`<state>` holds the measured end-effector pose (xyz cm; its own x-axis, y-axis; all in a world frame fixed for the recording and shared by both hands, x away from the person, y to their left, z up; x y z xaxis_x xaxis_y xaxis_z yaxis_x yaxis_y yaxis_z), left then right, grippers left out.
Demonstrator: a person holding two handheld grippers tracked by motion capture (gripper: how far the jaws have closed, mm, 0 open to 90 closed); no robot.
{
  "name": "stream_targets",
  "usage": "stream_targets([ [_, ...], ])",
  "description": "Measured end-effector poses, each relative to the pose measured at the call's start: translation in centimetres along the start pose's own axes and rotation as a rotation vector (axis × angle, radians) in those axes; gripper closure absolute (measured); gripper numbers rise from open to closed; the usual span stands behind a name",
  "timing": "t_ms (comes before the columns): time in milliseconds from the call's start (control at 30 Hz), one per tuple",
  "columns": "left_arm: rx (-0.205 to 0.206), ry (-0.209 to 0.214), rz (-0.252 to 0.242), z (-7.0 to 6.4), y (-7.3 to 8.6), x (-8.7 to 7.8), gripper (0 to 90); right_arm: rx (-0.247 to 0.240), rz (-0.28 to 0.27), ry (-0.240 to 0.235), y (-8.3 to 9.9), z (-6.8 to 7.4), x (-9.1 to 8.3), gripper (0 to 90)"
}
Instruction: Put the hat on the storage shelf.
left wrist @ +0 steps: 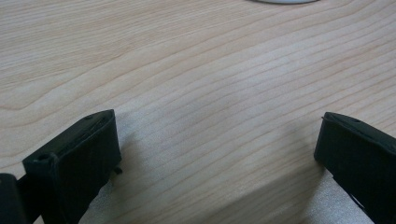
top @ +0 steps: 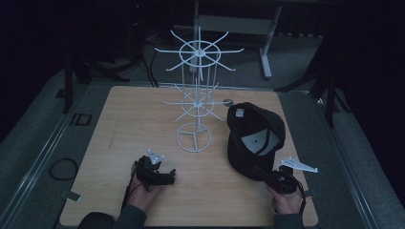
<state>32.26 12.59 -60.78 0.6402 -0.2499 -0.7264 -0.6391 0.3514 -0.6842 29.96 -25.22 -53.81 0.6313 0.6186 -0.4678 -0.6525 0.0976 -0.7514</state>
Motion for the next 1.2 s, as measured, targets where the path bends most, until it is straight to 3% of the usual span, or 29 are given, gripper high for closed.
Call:
stream_targets([
  [233,-0.001,-0.001,-0.001,0.0,0.0,0.0,0.2,-0.018,-0.025,0.024,-1.1,0.4,0.0,86.4],
  [733,0.000,0.000,0.000,0.0,0.0,0.0,0.1,-0.061,-0.068,0.126,-2.9,0.8,0.3,86.5],
  [1200,0.002,0.000,0.000,0.0,0.0,0.0,0.1,-0.057,-0.101,0.160,-4.3,1.0,0.4,86.5],
])
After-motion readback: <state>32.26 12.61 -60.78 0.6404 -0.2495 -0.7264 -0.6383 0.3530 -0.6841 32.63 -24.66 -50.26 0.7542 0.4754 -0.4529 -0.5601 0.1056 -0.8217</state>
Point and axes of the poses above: each handheld gripper's, and its own axes: x roughly forward along the jaws, y roughly out of its underside, z roughly to its left, the point moved 5 cm from there along x, roughly forward along the jaws, and after that the axes turned 6 degrees about x, right-handed, at the moved point
